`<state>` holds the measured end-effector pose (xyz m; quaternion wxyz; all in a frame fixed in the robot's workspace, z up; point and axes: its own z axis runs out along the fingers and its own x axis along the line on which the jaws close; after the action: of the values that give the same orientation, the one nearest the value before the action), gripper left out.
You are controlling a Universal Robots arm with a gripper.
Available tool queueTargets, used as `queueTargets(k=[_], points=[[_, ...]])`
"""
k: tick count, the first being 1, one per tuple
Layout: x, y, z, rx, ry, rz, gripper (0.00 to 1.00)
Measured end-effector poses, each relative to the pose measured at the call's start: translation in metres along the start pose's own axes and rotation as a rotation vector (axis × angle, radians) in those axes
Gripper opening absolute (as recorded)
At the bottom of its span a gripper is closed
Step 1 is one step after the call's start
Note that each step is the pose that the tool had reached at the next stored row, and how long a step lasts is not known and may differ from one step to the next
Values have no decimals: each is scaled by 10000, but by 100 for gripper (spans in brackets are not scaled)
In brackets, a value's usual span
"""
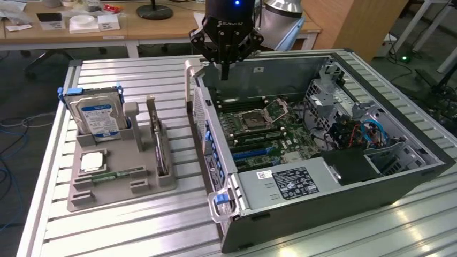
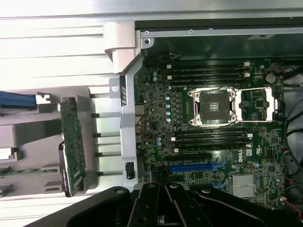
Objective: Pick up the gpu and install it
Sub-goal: 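Reach for the gpu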
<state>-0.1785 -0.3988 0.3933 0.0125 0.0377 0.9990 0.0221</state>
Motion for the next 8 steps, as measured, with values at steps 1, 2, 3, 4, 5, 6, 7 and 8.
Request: queueTargets(k=[1, 2, 3, 4, 5, 6, 7, 8], points=[[17, -1, 0, 0, 0, 0, 11], [34, -3, -1, 0, 0, 0, 11], [52, -4, -1, -1, 0, 0, 11], [69, -5, -1, -1, -1, 0, 11], [86, -7, -2, 0, -1, 0, 11], [104, -8, -2, -1, -1, 0, 11], [123, -9, -3, 0, 0, 1, 11], [140, -11, -4, 0, 0, 1, 11]])
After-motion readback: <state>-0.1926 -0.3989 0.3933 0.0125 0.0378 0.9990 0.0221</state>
